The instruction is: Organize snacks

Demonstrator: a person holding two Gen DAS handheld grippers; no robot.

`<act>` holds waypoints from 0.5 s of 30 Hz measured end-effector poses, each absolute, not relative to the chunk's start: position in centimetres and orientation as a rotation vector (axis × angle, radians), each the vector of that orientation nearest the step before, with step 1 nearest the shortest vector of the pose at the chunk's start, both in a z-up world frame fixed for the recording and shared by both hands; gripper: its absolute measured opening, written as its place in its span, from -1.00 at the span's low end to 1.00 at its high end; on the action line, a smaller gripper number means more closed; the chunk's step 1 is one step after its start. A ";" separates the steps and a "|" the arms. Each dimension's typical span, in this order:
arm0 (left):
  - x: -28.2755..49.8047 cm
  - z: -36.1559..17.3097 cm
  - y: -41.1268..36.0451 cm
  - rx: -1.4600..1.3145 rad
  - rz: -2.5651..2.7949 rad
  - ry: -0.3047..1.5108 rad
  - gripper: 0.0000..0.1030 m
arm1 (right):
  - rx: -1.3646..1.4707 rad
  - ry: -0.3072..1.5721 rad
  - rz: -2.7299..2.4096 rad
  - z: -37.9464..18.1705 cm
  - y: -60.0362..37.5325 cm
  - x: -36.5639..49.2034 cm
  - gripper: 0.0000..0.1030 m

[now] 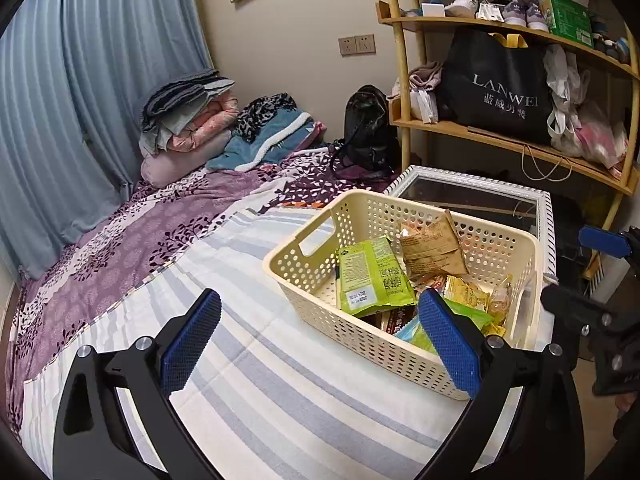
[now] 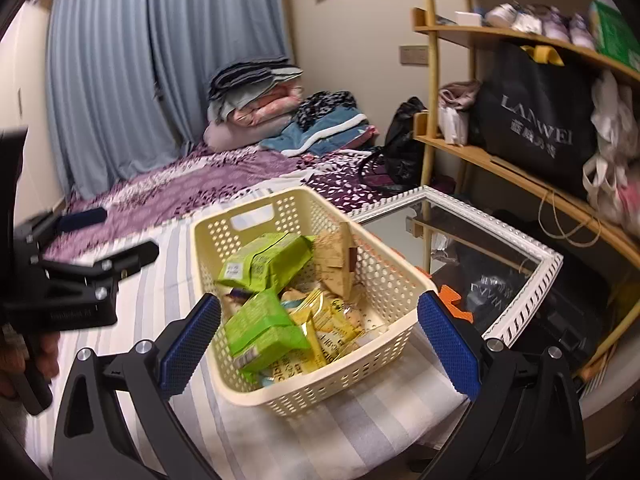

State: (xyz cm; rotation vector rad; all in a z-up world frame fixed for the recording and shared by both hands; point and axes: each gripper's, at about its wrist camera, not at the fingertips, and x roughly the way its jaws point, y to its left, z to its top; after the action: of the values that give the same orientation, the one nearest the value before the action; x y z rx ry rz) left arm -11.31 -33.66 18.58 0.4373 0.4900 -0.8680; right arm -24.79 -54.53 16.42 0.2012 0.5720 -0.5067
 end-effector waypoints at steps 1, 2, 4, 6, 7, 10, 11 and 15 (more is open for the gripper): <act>-11.4 18.7 -33.4 0.435 -0.860 0.484 0.95 | 0.190 0.577 -0.501 16.5 -54.3 -24.7 0.90; -11.4 18.9 -33.2 0.435 -0.850 0.478 0.95 | 0.177 0.583 -0.496 16.5 -53.9 -24.7 0.90; -11.5 19.1 -32.9 0.436 -0.836 0.468 0.95 | 0.161 0.590 -0.491 16.5 -53.6 -24.7 0.90; -11.6 19.3 -32.7 0.437 -0.828 0.461 0.95 | 0.150 0.594 -0.488 16.6 -53.3 -24.7 0.90; -11.7 19.5 -32.6 0.437 -0.824 0.459 0.95 | 0.145 0.598 -0.486 16.7 -53.1 -24.7 0.90; -11.9 19.7 -32.4 0.434 -0.802 0.451 0.95 | 0.131 0.601 -0.490 16.8 -52.9 -24.8 0.90; -12.1 19.7 -32.4 0.439 -0.789 0.437 0.95 | 0.127 0.601 -0.492 16.7 -52.8 -24.8 0.90; -12.9 19.7 -32.4 0.472 -0.769 0.396 0.95 | 0.102 0.618 -0.498 16.5 -52.5 -24.8 0.90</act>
State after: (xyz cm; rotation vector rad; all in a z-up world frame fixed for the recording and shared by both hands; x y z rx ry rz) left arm -12.92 -32.45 19.73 0.4717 0.3957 -0.7686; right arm -24.79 -52.47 16.52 0.1024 0.6175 -0.4982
